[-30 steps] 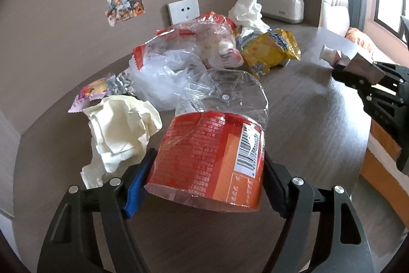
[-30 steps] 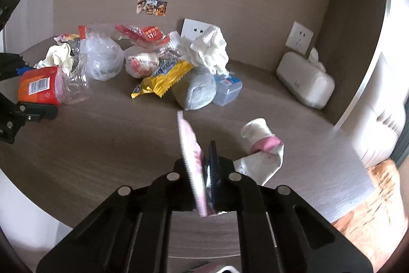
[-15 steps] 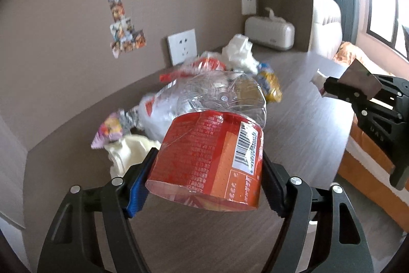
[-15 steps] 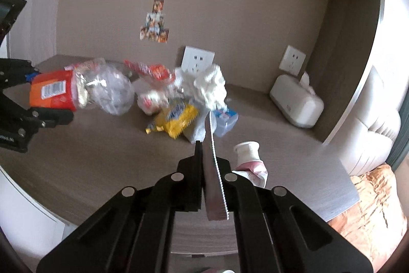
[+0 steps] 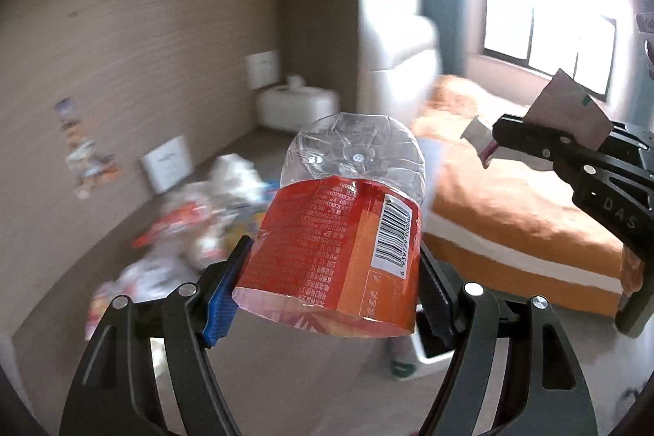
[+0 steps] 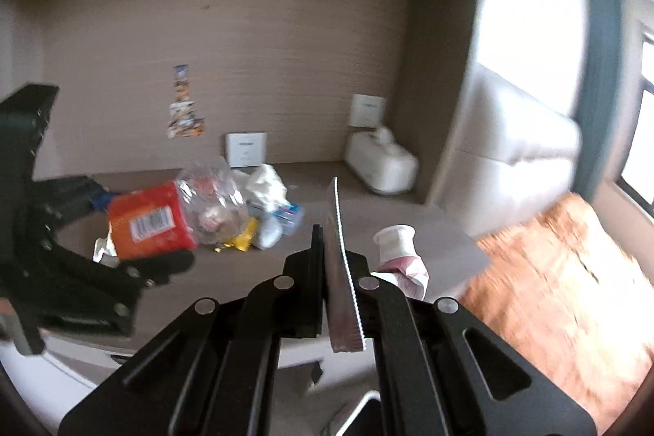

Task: Collect trash
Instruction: 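Carry the bottle and paper to the white bin with both tools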

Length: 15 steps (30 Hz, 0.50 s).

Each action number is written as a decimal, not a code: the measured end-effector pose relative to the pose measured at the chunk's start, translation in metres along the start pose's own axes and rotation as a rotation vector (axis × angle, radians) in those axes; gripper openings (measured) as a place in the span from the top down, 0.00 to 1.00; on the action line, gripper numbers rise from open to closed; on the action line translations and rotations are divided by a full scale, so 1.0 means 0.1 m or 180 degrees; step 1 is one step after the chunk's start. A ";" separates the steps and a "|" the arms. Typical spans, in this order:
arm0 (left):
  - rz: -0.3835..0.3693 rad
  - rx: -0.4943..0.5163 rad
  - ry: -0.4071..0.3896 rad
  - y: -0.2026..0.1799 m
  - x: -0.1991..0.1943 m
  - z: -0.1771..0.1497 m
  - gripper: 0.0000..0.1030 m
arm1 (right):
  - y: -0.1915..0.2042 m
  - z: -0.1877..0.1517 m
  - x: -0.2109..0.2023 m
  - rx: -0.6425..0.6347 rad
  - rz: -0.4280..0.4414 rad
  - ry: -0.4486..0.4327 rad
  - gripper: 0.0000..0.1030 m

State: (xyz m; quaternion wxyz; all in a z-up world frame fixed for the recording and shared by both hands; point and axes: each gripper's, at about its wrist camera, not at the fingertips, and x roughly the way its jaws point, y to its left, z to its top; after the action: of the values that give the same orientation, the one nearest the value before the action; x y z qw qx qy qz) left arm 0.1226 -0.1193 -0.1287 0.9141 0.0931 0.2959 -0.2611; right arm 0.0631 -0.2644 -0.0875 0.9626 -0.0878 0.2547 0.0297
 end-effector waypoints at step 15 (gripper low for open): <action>-0.0691 0.0607 0.0624 -1.77 1.30 -0.49 0.28 | -1.29 -1.37 0.30 0.0795 -0.0063 0.0684 0.97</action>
State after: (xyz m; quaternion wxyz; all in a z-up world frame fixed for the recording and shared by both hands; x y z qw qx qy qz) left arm 0.0940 -0.3078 -0.2474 0.8343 0.1720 0.3658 -0.3748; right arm 0.0357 -0.4157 -0.1999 0.9335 0.0273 0.3570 -0.0212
